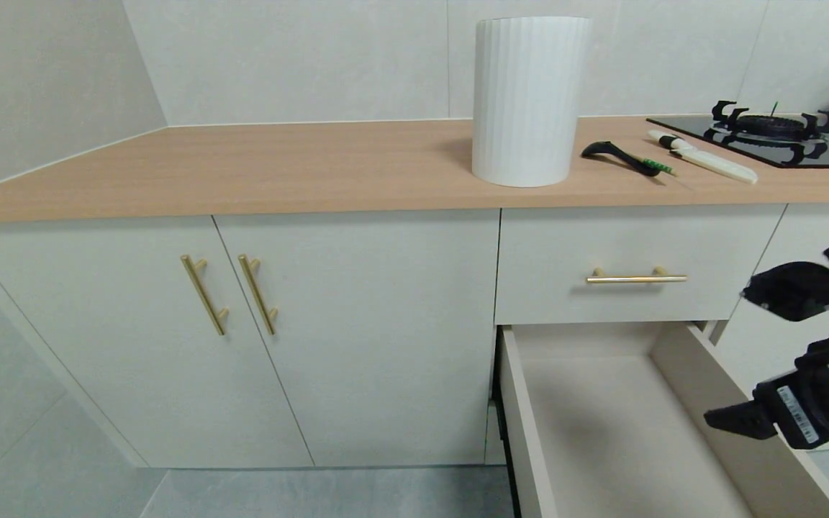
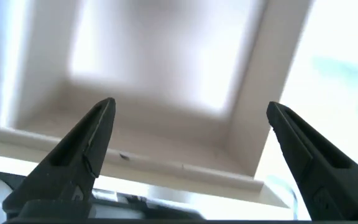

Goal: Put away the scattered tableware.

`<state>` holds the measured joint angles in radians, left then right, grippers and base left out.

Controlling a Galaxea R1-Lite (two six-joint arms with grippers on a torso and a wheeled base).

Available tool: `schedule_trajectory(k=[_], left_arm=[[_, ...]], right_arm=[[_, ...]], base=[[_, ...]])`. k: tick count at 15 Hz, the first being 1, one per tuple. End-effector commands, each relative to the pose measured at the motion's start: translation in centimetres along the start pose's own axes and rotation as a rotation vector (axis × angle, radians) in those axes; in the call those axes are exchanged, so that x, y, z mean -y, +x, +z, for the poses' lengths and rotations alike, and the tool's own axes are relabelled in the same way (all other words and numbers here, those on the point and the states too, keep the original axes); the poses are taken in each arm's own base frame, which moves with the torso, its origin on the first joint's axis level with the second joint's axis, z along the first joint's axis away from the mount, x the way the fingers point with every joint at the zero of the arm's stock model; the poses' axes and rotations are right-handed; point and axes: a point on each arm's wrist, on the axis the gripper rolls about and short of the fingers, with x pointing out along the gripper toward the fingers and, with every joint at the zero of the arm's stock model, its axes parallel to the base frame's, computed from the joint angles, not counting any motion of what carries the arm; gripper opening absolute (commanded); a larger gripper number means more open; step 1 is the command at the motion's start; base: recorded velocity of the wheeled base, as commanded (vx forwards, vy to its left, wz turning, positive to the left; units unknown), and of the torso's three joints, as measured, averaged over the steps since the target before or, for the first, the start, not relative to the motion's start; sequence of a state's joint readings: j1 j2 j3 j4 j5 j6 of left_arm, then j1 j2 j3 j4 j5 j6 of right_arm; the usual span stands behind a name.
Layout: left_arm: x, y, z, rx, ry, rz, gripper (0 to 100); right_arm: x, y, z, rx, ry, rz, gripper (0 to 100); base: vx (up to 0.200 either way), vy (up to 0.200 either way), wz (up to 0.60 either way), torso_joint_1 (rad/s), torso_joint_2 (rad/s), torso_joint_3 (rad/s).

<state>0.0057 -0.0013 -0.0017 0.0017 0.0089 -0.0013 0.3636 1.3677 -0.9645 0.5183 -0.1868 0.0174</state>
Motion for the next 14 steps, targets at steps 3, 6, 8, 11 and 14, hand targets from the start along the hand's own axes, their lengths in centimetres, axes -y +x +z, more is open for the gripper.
schedule_trajectory(k=[3, 6, 8, 11, 14], left_arm=[[0.0, 0.0, 0.0, -0.001, 0.0, 0.001, 100], [0.0, 0.0, 0.0, -0.001, 0.0, 0.001, 100], [0.0, 0.0, 0.0, -0.001, 0.0, 0.001, 100], [0.0, 0.0, 0.0, -0.001, 0.0, 0.001, 100], [0.0, 0.0, 0.0, -0.001, 0.0, 0.001, 100]], right_arm=[[0.6, -3.2, 0.1, 0.179, 0.038, 0.004, 100], [0.8, -3.5, 0.1, 0.202, 0.045, 0.002, 100], [0.7, -3.4, 0.1, 0.199, 0.045, 0.001, 100], [0.8, -3.3, 0.2, 0.199, 0.048, -0.001, 100], [1.4, -2.4, 0.8, 0.207, 0.08, -0.028, 100]], base=[[0.0, 0.0, 0.0, 0.0, 0.0, 0.0], [0.0, 0.0, 0.0, 0.002, -0.07, -0.069], [0.0, 0.0, 0.0, 0.022, -0.16, -0.305], [0.0, 0.0, 0.0, 0.063, -0.5, -0.349], [0.0, 0.0, 0.0, 0.108, -0.49, -0.339]])
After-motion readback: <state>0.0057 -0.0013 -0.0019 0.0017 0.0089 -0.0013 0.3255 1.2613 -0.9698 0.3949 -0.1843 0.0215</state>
